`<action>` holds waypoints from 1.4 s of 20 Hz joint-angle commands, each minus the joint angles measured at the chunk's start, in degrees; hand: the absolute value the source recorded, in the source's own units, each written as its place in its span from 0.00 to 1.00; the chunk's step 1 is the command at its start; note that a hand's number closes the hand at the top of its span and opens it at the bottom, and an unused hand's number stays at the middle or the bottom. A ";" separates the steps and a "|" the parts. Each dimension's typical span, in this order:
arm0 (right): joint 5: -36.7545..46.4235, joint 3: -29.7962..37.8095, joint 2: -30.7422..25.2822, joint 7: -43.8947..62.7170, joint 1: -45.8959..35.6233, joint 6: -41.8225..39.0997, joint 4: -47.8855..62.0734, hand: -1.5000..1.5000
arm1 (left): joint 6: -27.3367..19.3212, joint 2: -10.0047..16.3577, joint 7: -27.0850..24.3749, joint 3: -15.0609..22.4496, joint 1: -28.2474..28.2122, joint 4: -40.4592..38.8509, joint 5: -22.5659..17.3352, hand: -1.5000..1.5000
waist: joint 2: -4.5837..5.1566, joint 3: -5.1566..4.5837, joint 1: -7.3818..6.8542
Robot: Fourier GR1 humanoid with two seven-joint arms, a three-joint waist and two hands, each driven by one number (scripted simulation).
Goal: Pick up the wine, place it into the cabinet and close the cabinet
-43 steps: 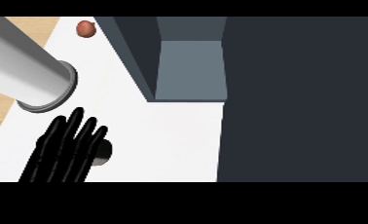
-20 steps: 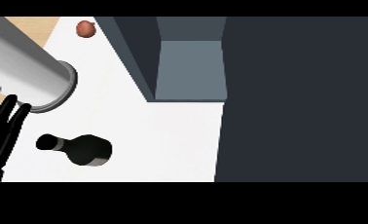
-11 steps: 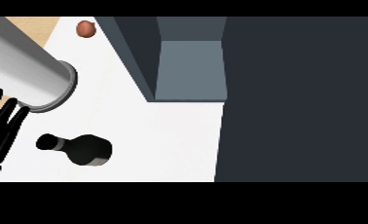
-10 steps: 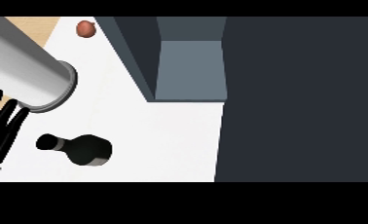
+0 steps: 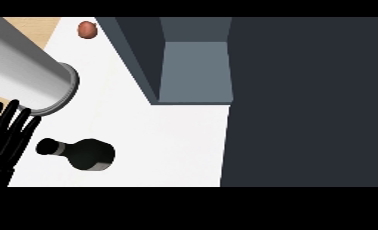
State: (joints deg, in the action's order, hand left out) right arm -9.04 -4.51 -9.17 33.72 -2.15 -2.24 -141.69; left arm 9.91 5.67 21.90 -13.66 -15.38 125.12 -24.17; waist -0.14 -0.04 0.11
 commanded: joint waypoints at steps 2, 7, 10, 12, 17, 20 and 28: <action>0.92 -3.43 1.74 0.82 2.99 0.31 -6.54 0.00 | 4.18 -0.98 -8.85 -2.42 0.41 -9.03 2.61 0.00 | 0.06 0.01 0.08; -4.99 2.34 -1.02 5.39 1.63 -0.49 -10.31 0.00 | 4.93 -2.39 -12.77 -2.85 -1.65 -10.92 4.78 0.00 | 0.00 0.03 0.18; -1.71 -0.12 1.80 -1.50 5.56 -2.15 -6.12 0.00 | 6.61 -3.84 -17.13 -1.48 -2.12 -15.24 7.77 0.00 | 0.06 0.05 0.12; -3.83 2.03 0.01 4.03 2.25 -1.05 -9.09 0.00 | 6.02 0.28 -13.60 -5.26 4.28 -19.49 3.44 0.00 | 0.07 0.02 0.30; -2.07 0.79 1.12 4.31 -0.93 -0.06 -6.91 0.00 | 9.94 -1.93 -19.17 -4.14 -2.08 -19.57 5.47 0.00 | 0.04 0.03 -0.17; -0.91 0.57 0.64 8.29 -4.40 1.57 -7.95 0.00 | 10.34 -0.94 -21.99 -3.40 2.32 -26.52 8.88 0.00 | 0.08 0.00 0.05; -2.20 1.58 2.27 4.21 -0.75 -0.70 -7.29 0.00 | 11.86 -1.99 -26.57 -2.61 2.89 -31.86 10.22 0.00 | 0.07 0.04 0.05</action>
State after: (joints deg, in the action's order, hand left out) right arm -7.00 -3.96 -7.49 36.79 -5.39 -2.77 -142.32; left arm 20.51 3.82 -2.07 -16.52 -12.58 96.19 -14.79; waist -0.08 -0.03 0.20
